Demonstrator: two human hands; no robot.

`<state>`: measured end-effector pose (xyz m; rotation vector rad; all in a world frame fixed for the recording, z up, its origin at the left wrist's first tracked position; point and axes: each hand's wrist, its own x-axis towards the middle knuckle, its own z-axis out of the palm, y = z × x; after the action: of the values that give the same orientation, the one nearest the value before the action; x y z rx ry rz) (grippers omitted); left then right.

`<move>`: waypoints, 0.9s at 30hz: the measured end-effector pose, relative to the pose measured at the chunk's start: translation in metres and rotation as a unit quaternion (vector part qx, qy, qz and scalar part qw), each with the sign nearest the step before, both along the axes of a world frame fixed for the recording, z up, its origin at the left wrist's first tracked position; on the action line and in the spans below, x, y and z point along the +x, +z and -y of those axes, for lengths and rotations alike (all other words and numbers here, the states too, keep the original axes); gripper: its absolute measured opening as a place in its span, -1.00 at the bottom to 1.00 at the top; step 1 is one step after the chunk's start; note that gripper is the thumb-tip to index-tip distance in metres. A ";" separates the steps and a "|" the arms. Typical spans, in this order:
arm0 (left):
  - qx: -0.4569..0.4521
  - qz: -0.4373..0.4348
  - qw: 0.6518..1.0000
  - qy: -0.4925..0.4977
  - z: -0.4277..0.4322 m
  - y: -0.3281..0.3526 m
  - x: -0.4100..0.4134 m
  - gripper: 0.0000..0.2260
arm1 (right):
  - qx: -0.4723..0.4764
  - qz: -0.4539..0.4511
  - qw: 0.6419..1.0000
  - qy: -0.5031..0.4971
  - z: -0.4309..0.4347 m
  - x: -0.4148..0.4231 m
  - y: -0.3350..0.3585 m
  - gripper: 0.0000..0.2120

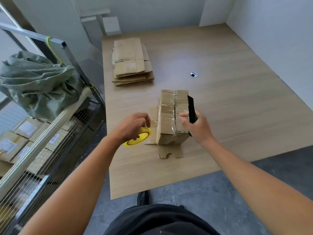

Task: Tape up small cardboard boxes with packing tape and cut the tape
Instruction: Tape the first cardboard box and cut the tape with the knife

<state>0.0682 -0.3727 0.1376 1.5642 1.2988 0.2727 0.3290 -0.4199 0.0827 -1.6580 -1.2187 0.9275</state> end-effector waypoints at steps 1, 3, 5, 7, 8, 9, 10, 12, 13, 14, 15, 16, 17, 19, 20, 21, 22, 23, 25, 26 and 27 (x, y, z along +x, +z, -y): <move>0.011 -0.007 1.000 -0.002 0.004 0.013 0.005 -0.78 | 0.024 -0.029 0.999 -0.017 0.003 0.001 0.008 -0.75; 0.031 -0.008 0.999 -0.011 0.013 0.036 0.018 -0.78 | 0.045 -0.121 0.992 -0.006 0.012 0.005 0.027 -0.73; 0.058 -0.004 0.998 -0.023 0.025 0.054 0.038 -0.79 | 0.021 -0.225 0.972 0.064 0.023 0.009 0.044 -0.75; 0.087 0.005 0.995 -0.039 0.037 0.066 0.060 -0.78 | 0.006 -0.243 0.961 0.128 0.035 0.010 0.058 -0.74; 0.099 0.009 0.994 -0.046 0.043 0.069 0.071 -0.77 | 0.009 -0.235 0.961 0.145 0.040 0.010 0.065 -0.74; 0.109 0.008 0.993 -0.051 0.048 0.071 0.081 -0.75 | 0.015 -0.223 0.963 0.151 0.045 0.011 0.071 -0.75; 0.117 0.000 0.992 -0.052 0.053 0.072 0.089 -0.74 | 0.027 -0.211 0.966 0.148 0.049 0.014 0.076 -0.76; 0.136 -0.022 0.989 -0.051 0.060 0.073 0.102 -0.76 | 0.059 -0.177 0.973 0.134 0.055 0.021 0.082 -0.77; 0.150 -0.036 0.987 -0.052 0.062 0.074 0.107 -0.78 | 0.076 -0.155 0.977 0.127 0.058 0.025 0.084 -0.78; 0.166 -0.048 0.983 -0.055 0.063 0.074 0.110 -0.80 | 0.091 -0.132 0.980 0.120 0.059 0.029 0.085 -0.80; 0.179 -0.055 0.981 -0.060 0.063 0.075 0.113 -0.81 | 0.102 -0.111 0.982 0.112 0.060 0.032 0.085 -0.82; 0.186 -0.059 0.979 -0.065 0.064 0.076 0.115 -0.82 | 0.110 -0.087 0.985 0.103 0.060 0.035 0.085 -0.83; 0.191 -0.063 0.977 -0.070 0.063 0.076 0.117 -0.83 | 0.116 -0.059 0.987 0.094 0.059 0.038 0.085 -0.82; 0.197 -0.073 0.975 -0.074 0.059 0.076 0.121 -0.85 | 0.121 -0.017 0.988 0.091 0.054 0.039 0.085 -0.78; 0.197 -0.074 0.975 -0.072 0.055 0.075 0.122 -0.85 | 0.121 -0.014 0.987 0.101 0.051 0.040 0.086 -0.75; 0.192 -0.069 0.977 -0.067 0.051 0.074 0.122 -0.86 | 0.116 -0.020 0.986 0.118 0.046 0.040 0.086 -0.73; 0.188 -0.066 0.978 -0.064 0.046 0.073 0.122 -0.87 | 0.109 -0.028 0.984 0.136 0.041 0.039 0.086 -0.71; 0.189 -0.066 0.977 -0.068 0.040 0.071 0.120 -0.87 | 0.102 -0.033 0.983 0.149 0.036 0.039 0.085 -0.71; 0.194 -0.068 0.975 -0.082 0.027 0.067 0.117 -0.86 | 0.089 -0.044 0.983 0.155 0.023 0.039 0.081 -0.78; 0.188 -0.061 0.977 -0.082 0.021 0.064 0.116 -0.85 | 0.082 -0.048 0.984 0.153 0.016 0.039 0.079 -0.81; 0.177 -0.050 0.980 -0.078 0.014 0.062 0.114 -0.85 | 0.076 -0.048 0.984 0.153 0.009 0.039 0.078 -0.83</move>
<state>0.1820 -0.3864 0.1996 1.9931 1.2426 0.3450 0.3677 -0.4287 0.1606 -1.3140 -1.4651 1.0576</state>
